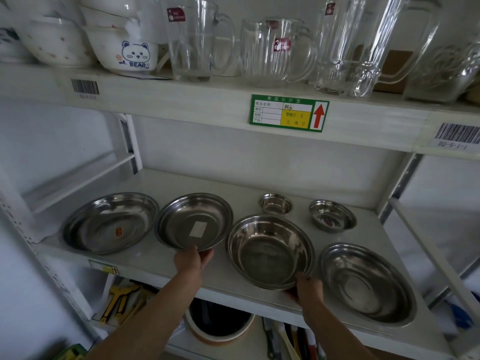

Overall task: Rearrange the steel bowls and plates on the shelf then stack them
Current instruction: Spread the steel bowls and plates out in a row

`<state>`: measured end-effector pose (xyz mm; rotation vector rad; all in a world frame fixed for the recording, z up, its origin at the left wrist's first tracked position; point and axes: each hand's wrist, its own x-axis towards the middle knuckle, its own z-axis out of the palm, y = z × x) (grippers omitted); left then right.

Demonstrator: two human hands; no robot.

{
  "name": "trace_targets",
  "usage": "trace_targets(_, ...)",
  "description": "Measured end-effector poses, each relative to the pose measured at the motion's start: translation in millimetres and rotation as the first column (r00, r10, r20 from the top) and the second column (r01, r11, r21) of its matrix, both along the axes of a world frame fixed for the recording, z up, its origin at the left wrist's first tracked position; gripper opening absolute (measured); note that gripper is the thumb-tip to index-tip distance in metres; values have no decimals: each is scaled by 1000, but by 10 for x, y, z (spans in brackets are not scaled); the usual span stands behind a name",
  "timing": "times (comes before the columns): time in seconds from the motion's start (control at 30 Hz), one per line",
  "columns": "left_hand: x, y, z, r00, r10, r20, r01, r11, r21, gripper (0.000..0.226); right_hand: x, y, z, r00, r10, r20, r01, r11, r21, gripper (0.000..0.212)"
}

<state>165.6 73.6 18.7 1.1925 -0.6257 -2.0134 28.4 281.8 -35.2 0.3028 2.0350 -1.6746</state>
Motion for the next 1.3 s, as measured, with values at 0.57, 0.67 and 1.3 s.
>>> trace_targets(0.57, -93, 24, 474, 996, -69, -61, 63, 993, -98, 16, 79, -544, -2, 997, 69, 39, -69, 998, 11, 22)
trace_targets(0.67, -62, 11, 545, 995, -82, -61, 75, 991, -114, 18, 183, -666, 118, 993, 98, 62, -96, 995, -24, 22)
trace_targets(1.3, 408, -515, 722, 993, 5, -114, -18, 993, -118, 6, 541, -1434, 195, 966, 259, 19, -255, 958, -129, 25)
